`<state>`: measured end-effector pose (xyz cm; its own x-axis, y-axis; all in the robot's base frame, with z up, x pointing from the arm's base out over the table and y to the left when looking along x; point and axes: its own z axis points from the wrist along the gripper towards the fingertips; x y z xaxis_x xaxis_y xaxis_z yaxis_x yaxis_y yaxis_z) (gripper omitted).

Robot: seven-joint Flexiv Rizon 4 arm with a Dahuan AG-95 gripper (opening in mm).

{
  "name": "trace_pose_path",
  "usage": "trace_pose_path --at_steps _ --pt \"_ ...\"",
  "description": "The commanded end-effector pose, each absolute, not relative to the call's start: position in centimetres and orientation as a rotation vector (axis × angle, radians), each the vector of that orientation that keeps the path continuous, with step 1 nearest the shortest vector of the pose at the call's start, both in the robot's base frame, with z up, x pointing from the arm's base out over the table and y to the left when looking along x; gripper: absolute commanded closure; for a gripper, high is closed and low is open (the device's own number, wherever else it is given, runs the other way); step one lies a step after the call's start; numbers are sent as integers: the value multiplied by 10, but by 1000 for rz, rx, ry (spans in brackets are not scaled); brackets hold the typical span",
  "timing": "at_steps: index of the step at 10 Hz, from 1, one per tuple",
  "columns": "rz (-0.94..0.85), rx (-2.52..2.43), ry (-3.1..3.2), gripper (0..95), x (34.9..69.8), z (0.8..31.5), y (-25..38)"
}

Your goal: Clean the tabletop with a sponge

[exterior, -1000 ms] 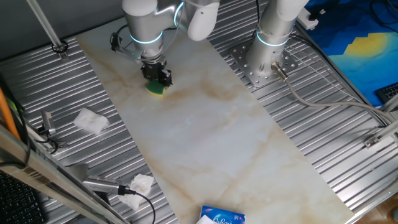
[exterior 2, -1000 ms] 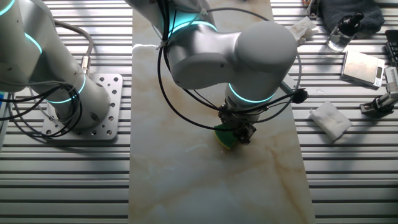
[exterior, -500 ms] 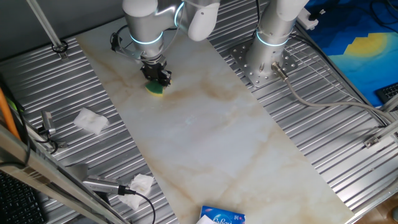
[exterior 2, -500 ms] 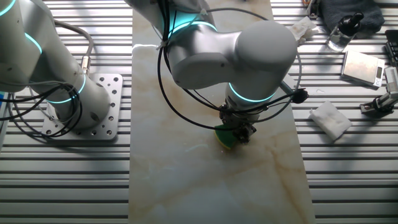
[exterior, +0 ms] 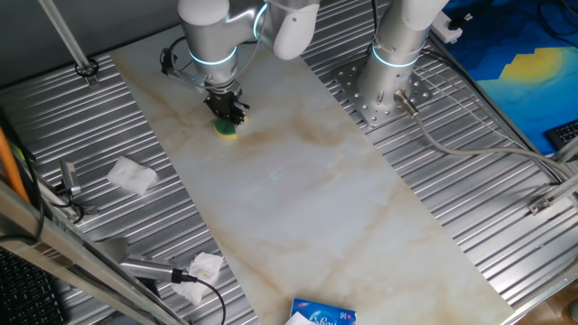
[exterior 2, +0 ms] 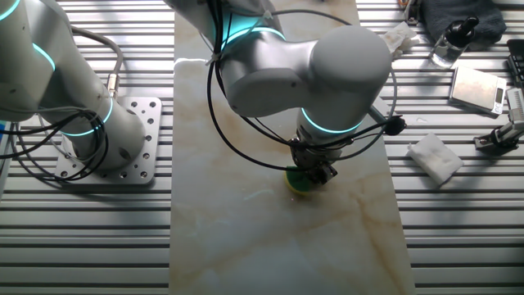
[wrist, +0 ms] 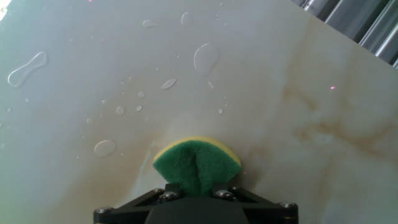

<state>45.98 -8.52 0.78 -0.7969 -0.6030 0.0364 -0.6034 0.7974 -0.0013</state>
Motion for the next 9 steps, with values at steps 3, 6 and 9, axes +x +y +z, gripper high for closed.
trace_pose_path --at_steps 3,6,9 --pt "20 977 -2949 760 461 7 -85" --pt "37 975 -2939 760 461 8 -84" --pt "44 980 -2939 760 461 8 -84"
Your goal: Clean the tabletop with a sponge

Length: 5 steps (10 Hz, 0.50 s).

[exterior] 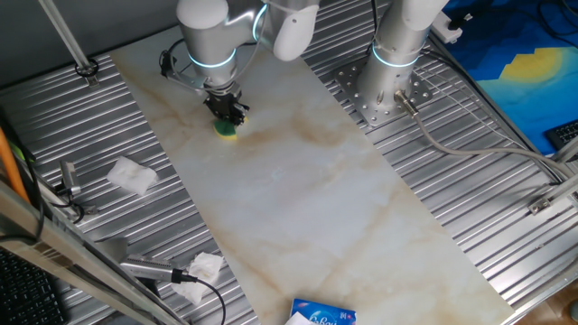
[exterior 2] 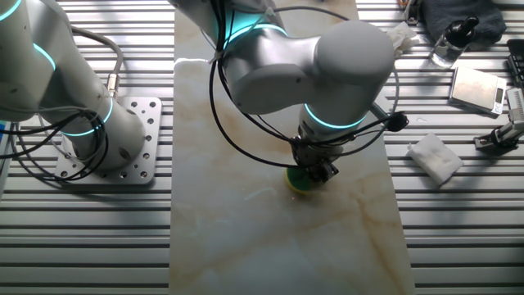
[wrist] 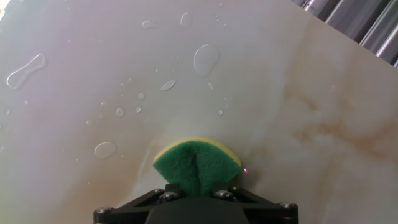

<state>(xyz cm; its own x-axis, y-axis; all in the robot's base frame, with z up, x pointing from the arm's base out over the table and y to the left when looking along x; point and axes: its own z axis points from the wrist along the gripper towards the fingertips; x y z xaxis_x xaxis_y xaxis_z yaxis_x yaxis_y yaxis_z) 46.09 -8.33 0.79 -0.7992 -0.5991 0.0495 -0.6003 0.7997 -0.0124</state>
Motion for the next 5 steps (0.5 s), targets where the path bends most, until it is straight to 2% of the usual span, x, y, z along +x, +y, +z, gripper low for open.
trace_pose_path --at_steps 1,4,5 --pt "44 980 -2940 760 462 7 -83" --pt "46 989 -2937 760 462 7 -83" --pt "45 995 -2935 570 462 7 -83"
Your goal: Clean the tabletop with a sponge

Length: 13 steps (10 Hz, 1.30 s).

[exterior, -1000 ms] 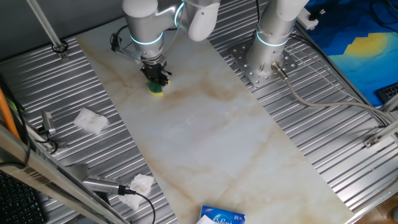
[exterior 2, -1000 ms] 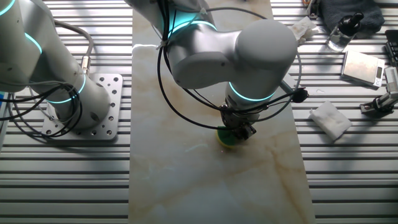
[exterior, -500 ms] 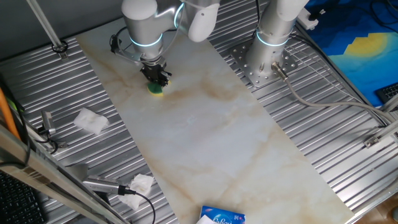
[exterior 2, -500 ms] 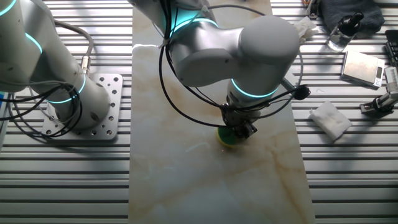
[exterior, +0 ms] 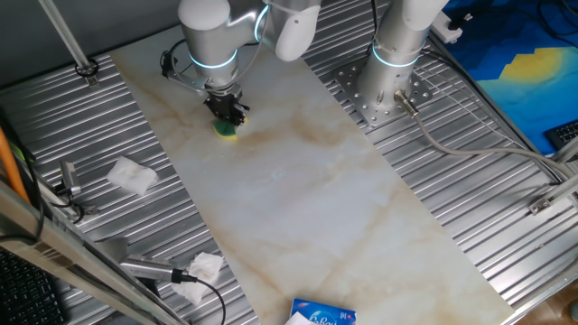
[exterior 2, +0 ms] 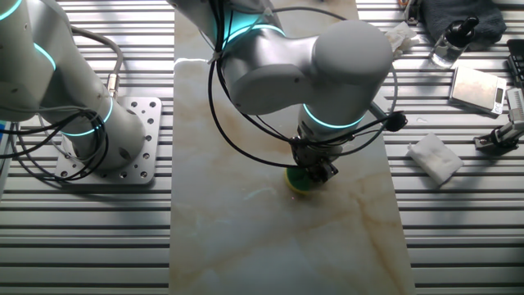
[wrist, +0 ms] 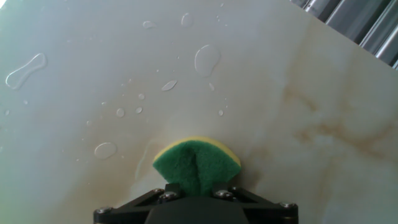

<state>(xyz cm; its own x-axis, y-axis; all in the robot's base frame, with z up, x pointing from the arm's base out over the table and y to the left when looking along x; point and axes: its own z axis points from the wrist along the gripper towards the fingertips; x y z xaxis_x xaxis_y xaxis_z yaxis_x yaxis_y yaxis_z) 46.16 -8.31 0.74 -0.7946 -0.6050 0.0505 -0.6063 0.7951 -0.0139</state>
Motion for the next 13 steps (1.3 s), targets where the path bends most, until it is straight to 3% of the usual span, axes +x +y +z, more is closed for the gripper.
trace_pose_path --at_steps 1,2,13 --pt "45 999 -2934 570 461 7 -83" --pt "42 1005 -2933 380 461 8 -84" --pt "55 1026 -2925 380 457 11 -86"
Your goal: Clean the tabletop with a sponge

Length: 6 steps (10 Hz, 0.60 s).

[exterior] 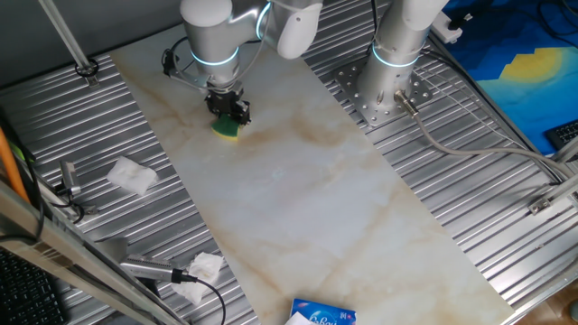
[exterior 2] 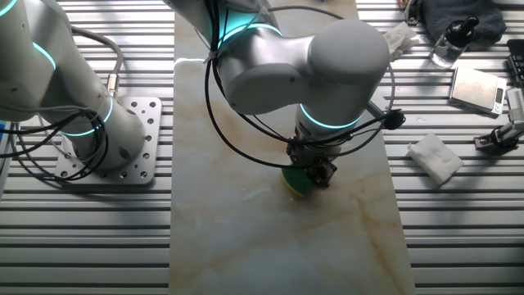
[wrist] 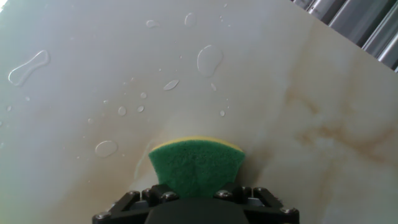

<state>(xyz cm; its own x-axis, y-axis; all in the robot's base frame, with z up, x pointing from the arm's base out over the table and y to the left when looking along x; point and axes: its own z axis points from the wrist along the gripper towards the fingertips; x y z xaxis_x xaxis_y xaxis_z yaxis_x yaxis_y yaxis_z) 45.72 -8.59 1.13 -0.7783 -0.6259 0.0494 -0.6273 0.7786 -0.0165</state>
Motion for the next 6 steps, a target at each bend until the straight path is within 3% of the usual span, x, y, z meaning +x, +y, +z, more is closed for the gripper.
trace_pose_path --at_steps 1,2,3,6 --pt "59 1026 -2924 380 457 11 -86" --pt "61 1022 -2925 380 457 11 -86" --pt "69 1020 -2923 570 457 11 -86" --pt "78 1018 -2921 570 457 11 -86"
